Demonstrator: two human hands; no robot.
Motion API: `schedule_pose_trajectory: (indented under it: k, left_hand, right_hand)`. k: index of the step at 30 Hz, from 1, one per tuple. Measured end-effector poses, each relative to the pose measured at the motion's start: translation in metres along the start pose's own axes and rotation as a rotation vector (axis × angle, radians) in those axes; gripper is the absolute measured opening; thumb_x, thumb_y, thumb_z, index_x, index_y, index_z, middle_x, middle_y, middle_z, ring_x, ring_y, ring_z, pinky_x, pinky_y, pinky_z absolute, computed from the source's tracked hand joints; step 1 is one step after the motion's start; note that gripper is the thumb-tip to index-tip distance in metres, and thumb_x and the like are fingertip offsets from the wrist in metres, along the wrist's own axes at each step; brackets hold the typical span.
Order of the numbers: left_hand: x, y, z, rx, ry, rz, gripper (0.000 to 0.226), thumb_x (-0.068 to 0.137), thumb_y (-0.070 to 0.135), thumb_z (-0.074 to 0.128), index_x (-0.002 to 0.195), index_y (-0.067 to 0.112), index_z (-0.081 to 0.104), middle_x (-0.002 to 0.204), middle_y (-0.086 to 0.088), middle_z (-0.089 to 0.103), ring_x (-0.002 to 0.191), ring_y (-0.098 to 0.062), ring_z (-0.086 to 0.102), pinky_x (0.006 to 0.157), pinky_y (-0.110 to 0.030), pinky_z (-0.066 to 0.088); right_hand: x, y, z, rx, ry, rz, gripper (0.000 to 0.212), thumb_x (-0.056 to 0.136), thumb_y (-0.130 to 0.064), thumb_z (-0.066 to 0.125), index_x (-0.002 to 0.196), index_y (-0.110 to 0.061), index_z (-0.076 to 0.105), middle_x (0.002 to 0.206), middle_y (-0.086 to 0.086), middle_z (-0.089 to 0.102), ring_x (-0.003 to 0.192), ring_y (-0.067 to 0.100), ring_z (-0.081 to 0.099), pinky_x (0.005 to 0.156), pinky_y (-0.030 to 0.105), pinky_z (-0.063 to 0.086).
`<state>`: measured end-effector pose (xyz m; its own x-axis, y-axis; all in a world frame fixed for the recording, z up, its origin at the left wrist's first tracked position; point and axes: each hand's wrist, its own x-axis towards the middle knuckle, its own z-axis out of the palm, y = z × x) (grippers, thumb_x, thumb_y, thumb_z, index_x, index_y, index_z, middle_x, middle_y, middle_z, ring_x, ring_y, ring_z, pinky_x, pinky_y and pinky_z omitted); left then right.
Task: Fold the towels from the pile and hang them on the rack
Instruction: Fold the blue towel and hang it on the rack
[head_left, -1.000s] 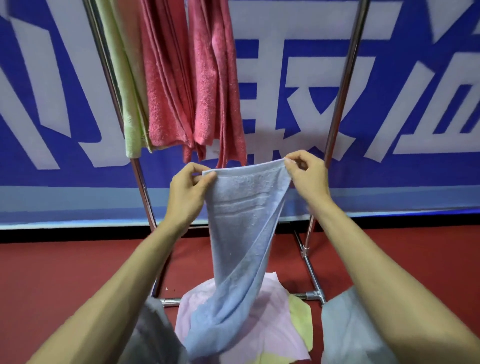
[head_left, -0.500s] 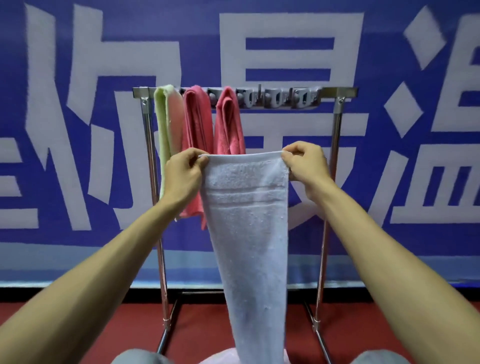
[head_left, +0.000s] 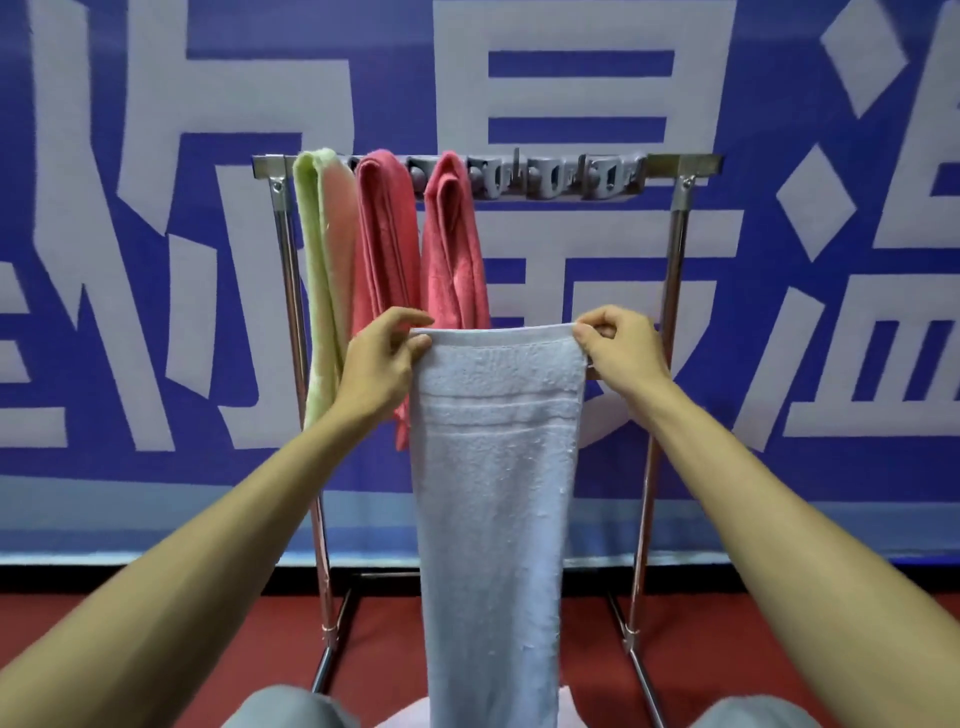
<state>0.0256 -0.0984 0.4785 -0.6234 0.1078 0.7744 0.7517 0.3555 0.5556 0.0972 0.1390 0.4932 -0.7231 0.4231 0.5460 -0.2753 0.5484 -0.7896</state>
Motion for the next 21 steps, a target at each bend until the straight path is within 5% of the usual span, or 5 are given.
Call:
schedule_pose_trajectory:
  k: [7,13,16,18,21]
  left_hand:
    - [-0.056,-0.067,0.042,-0.066,-0.071,-0.244,0.01,0.089,0.013,0.062,0.094,0.016,0.069,0.072,0.003,0.063,0.068,-0.011,0.053,0.068,-0.033,0.045]
    - [-0.128,-0.107,0.083,0.097,-0.227,-0.323,0.013,0.089,0.016,0.062,0.079,0.015,0.069,0.071,0.008,0.065,0.069,-0.007,0.056,0.065,-0.011,0.04]
    - [-0.158,-0.127,0.102,-0.238,-0.222,-0.695,0.019,0.089,0.016,0.063,0.072,0.016,0.071,0.073,-0.002,0.064,0.071,-0.016,0.055,0.072,-0.029,0.048]
    - [-0.16,-0.125,0.11,-0.547,-0.299,-0.951,0.015,0.091,0.018,0.062,0.093,0.007,0.073,0.088,-0.01,0.065,0.081,-0.021,0.057,0.075,-0.033,0.051]
    - [-0.151,-0.117,0.108,-0.664,-0.352,-1.056,0.019,0.091,0.02,0.061,0.101,0.007,0.071,0.089,-0.004,0.07,0.079,-0.018,0.062,0.078,-0.03,0.052]
  right_hand:
    - [-0.032,0.08,0.036,0.18,-0.099,0.285,0.014,0.09,-0.008,0.059,0.081,-0.011,0.069,0.077,0.004,0.066,0.067,0.014,0.06,0.06,0.033,0.056]
    - [-0.09,0.172,0.065,0.36,-0.08,0.693,0.015,0.088,-0.001,0.056,0.078,-0.008,0.066,0.074,0.005,0.062,0.067,0.015,0.06,0.057,0.029,0.054]
    - [-0.098,0.189,0.083,0.455,-0.033,0.798,0.012,0.084,0.002,0.056,0.081,-0.005,0.065,0.078,0.009,0.063,0.067,0.018,0.061,0.052,0.027,0.054]
    - [-0.1,0.189,0.092,0.418,-0.055,0.776,0.012,0.083,0.002,0.056,0.079,-0.006,0.065,0.075,0.008,0.061,0.068,0.019,0.06,0.049,0.025,0.055]
    - [-0.102,0.182,0.094,0.438,-0.081,0.782,0.016,0.085,0.001,0.058,0.074,-0.01,0.063,0.073,0.005,0.061,0.068,0.018,0.061,0.051,0.025,0.057]
